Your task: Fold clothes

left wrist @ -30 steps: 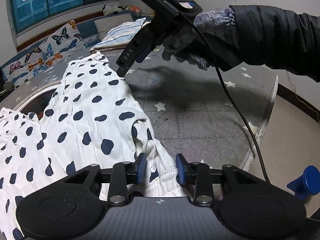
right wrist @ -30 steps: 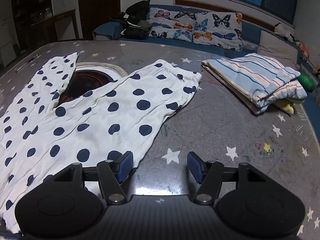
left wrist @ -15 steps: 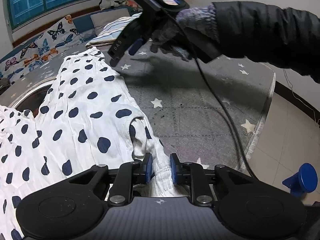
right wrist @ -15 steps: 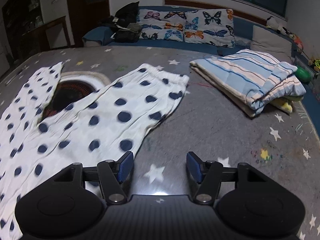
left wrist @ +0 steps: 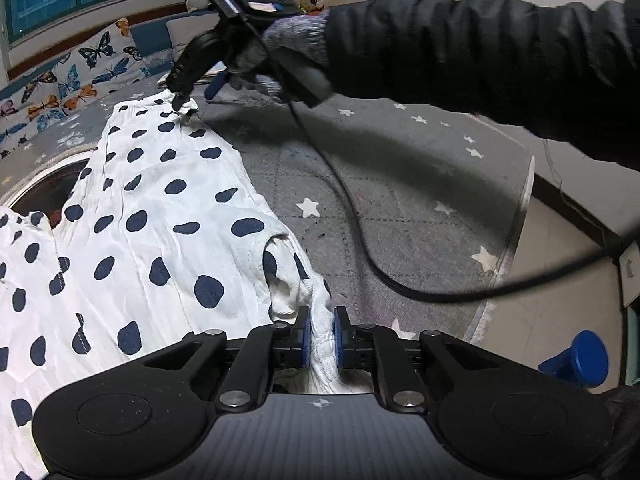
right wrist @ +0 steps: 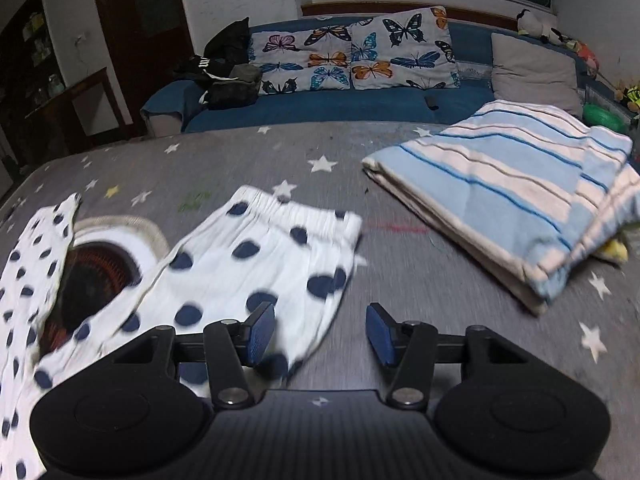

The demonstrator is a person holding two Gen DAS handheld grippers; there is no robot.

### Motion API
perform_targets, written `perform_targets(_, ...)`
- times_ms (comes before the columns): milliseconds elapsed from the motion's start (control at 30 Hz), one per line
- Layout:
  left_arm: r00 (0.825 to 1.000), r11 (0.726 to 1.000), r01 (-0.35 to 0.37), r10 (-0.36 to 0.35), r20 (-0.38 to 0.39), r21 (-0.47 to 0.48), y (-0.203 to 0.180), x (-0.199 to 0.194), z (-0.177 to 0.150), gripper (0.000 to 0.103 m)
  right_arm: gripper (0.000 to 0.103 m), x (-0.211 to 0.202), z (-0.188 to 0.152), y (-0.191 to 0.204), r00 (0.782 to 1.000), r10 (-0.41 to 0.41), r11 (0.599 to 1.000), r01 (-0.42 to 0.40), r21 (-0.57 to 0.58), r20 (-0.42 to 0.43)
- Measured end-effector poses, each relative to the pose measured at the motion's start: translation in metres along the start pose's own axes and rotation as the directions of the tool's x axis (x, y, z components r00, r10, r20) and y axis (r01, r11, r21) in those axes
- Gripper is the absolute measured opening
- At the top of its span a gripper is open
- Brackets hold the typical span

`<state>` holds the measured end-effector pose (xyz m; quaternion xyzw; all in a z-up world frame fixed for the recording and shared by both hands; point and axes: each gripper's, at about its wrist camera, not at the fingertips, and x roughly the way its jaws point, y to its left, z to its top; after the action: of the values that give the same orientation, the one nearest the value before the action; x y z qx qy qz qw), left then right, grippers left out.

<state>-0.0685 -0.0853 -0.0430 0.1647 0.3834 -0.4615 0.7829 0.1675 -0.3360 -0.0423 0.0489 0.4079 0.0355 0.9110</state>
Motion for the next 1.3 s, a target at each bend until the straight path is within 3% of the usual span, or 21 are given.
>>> perform_targets(200, 0.999, 0.998, 0.037, -0.036, 0.018, -0.058, 0.012, -0.003, 0.001, 0.012, 0.045, 0.022, 0.018, -0.003, 1.000, 0.001, 1.000, -0.001, 0.011, 0.003)
perform_targets(300, 0.999, 0.996, 0.040, -0.038, 0.028, -0.074, 0.015, -0.004, 0.002, 0.012, 0.025, 0.029, 0.025, -0.002, 1.000, -0.026, 1.000, 0.026, 0.012, 0.005)
perform_targets(333, 0.999, 0.996, 0.041, -0.039, 0.031, -0.080, 0.016, -0.005, 0.002, 0.012, 0.011, 0.030, 0.026, -0.002, 0.999, -0.034, 0.999, 0.034, 0.014, 0.005)
perform_targets(367, 0.999, 0.995, 0.044, -0.041, 0.035, -0.085, 0.016, -0.005, 0.002, 0.012, 0.004, 0.031, 0.026, -0.003, 0.999, -0.037, 0.999, 0.037, 0.018, 0.006)
perform_targets(867, 0.993, 0.984, 0.038, -0.018, 0.116, -0.172, 0.025, -0.040, -0.014, 0.010, 0.003, -0.012, 0.049, 0.007, 0.993, -0.080, 0.996, 0.077, 0.037, 0.085)
perform_targets(1067, 0.984, 0.969, 0.040, 0.004, 0.180, -0.244, 0.035, -0.072, -0.031, 0.010, 0.003, -0.036, 0.074, 0.037, 0.988, -0.074, 0.997, 0.074, 0.005, 0.132)
perform_targets(1300, 0.967, 0.942, 0.034, 0.053, 0.248, -0.334, 0.050, -0.112, -0.062, 0.009, 0.002, -0.045, 0.105, 0.101, 0.985, -0.050, 0.996, 0.062, -0.068, 0.164)
